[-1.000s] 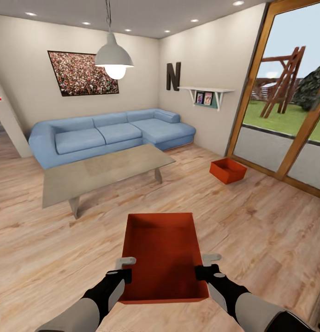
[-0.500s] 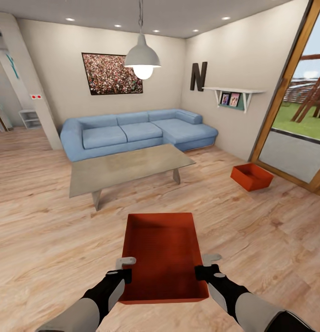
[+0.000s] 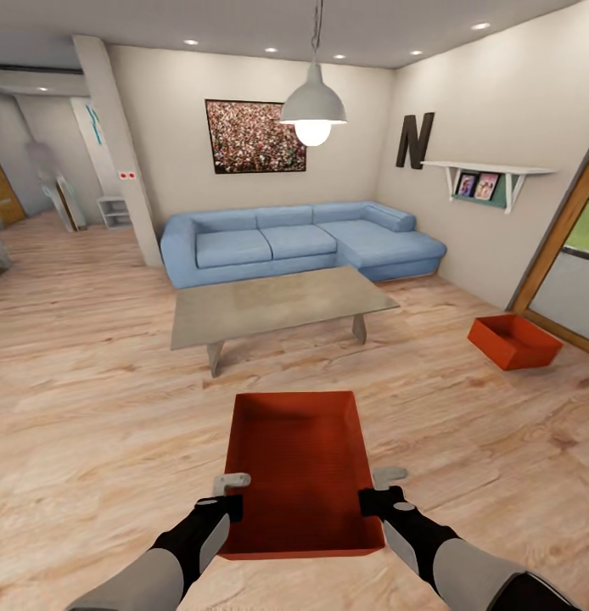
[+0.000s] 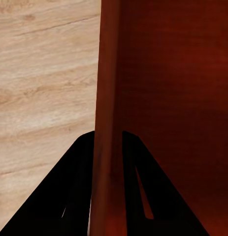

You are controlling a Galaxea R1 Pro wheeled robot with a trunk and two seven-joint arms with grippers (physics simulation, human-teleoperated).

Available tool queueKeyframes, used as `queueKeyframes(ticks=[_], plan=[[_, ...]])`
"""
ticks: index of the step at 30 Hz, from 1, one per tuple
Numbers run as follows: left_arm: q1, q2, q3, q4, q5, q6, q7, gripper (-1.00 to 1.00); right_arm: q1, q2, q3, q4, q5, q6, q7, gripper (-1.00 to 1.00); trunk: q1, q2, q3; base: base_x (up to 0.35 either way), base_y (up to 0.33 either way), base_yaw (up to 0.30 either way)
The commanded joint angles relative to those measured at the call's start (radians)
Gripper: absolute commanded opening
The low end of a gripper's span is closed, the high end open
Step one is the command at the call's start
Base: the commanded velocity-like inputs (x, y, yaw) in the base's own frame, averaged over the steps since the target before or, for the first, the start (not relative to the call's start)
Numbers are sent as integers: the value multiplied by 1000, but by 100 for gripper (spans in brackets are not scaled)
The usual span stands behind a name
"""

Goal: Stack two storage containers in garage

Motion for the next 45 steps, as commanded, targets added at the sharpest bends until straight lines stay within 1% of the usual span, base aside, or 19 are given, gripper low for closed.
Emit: queueKeyframes(ticks=[1,45], plan=[[0,17,-5,-1,-10,8,9,-100,-1,0,-16,0,-1,-5,-14,-100,0,-1,-1,0,0,300],[0,17,-5,-1,-8,9,9,-100,-1,-1,-16,1,-1,-5,-14,-100,0,-1,-1,0,0,300]])
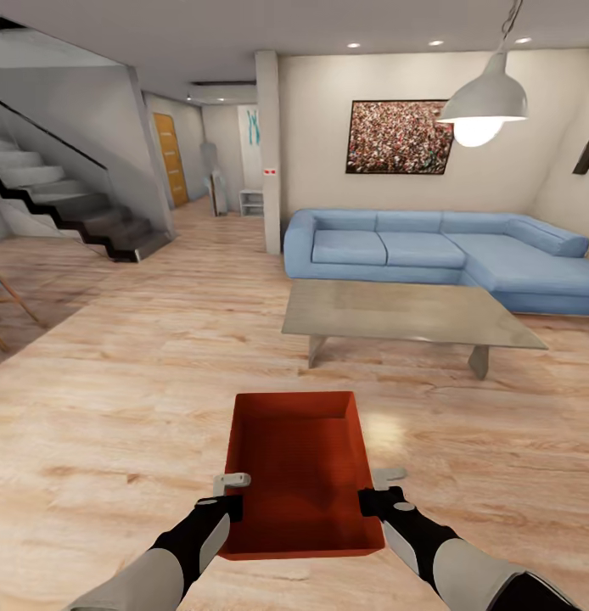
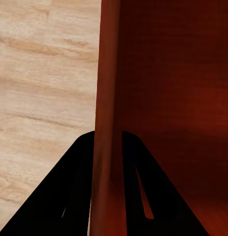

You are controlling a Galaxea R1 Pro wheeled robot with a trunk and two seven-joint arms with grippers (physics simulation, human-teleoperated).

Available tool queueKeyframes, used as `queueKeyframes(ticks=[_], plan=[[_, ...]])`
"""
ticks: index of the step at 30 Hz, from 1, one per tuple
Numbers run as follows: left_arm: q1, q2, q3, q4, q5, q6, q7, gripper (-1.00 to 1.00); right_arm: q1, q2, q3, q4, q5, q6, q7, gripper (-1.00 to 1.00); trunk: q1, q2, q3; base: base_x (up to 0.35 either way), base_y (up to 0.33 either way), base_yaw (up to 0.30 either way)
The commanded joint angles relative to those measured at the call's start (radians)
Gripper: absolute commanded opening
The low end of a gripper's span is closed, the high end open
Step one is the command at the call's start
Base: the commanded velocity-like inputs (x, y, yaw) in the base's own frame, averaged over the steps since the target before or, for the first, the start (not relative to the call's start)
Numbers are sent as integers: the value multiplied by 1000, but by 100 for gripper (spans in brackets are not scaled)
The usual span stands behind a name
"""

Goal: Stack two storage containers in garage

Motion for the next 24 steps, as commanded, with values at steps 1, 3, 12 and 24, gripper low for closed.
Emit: queueKeyframes(ticks=[1,3,12,24], plan=[[0,16,-4,0,-9,8,9,-100,-1,-2,-17,0,1,-6,-13,-100,0,-1,-1,0,0,300],[0,16,-4,0,-9,8,9,-100,-1,-2,-17,0,1,-6,-13,-100,0,-1,-1,0,0,300],[0,16,-4,0,-9,8,9,-100,-1,-2,-17,0,1,-6,-13,-100,0,-1,-1,0,0,300],[0,16,-4,0,-9,8,9,-100,-1,0,-17,0,1,-6,-13,-100,0,-1,-1,0,0,300]])
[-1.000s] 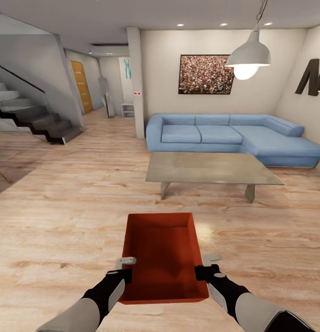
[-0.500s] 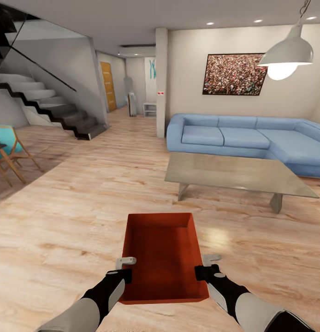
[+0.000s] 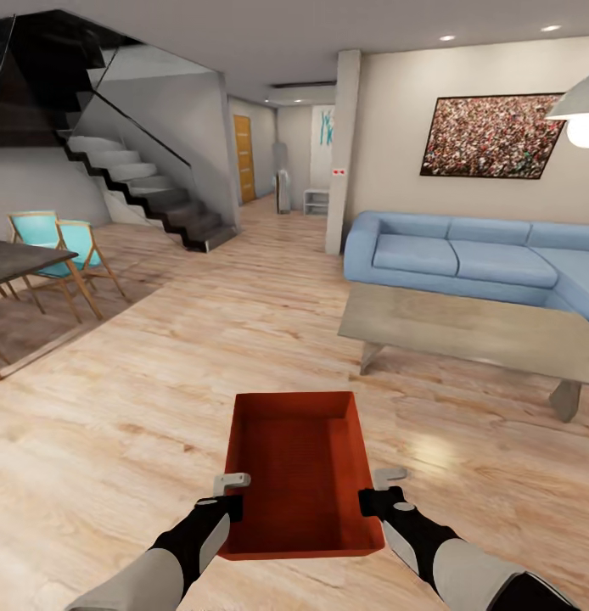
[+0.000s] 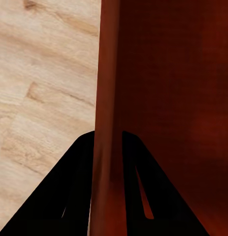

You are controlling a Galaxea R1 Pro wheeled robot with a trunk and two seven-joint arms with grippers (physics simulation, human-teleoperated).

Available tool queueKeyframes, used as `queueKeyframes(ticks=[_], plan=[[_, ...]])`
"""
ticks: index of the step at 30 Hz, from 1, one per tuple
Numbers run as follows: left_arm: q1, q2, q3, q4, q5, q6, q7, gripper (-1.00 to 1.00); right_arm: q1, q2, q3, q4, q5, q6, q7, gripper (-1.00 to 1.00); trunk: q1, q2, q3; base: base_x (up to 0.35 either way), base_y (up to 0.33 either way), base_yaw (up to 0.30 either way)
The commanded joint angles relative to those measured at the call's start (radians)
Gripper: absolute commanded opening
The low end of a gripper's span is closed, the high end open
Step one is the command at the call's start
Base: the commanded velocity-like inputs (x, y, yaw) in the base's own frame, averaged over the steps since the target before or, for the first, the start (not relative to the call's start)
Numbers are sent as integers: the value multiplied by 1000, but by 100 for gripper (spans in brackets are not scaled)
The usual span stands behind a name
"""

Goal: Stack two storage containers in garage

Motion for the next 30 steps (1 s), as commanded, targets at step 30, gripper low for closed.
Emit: queueKeyframes(ticks=[30], plan=[[0,16,-3,4,-9,10,10,-100,-1,-3,-18,0,1,-6,-12,-100,0,-1,-1,177,0,131]])
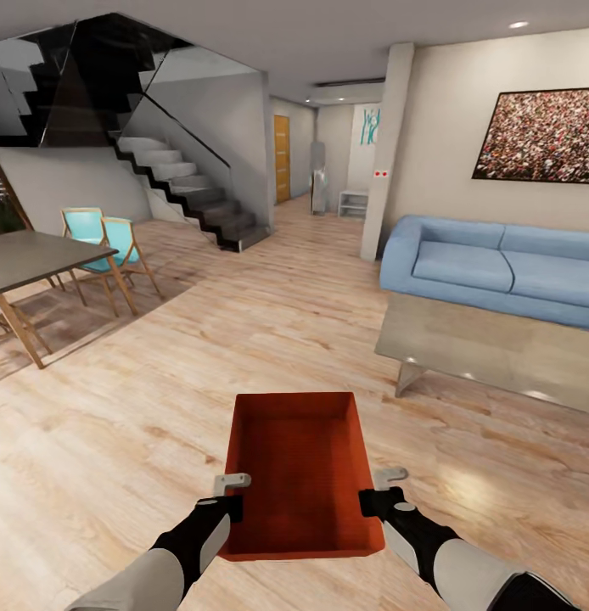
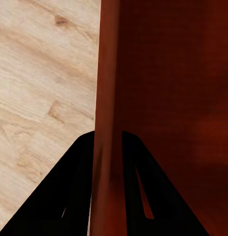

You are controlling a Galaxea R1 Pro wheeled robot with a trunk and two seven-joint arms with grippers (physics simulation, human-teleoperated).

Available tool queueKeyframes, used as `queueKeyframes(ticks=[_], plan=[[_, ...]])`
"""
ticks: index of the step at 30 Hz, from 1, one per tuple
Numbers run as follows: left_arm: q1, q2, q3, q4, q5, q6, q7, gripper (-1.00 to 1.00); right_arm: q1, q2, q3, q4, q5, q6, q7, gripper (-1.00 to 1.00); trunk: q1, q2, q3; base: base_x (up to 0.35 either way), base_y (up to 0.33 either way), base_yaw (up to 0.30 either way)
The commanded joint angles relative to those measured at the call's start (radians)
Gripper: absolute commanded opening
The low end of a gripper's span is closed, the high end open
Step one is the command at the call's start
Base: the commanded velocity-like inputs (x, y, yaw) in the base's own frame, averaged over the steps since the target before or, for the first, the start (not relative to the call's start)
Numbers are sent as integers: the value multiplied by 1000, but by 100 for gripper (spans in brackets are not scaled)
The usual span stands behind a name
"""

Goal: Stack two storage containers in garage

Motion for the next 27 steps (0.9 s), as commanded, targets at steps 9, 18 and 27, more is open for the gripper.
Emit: queueKeyframes(ticks=[9,18,27], plan=[[1,19,-9,2,-2,7,9,-100,-2,-1,-22,-1,7,-6,-16,-100,1,-1,-1,322,0,0],[1,20,-9,2,-2,7,9,-100,-2,0,-22,-2,7,-6,-16,-100,1,-1,-1,322,0,0],[1,20,-9,3,-2,8,9,-100,-2,-1,-16,-2,9,-5,-15,-100,1,-1,-1,322,0,0]])
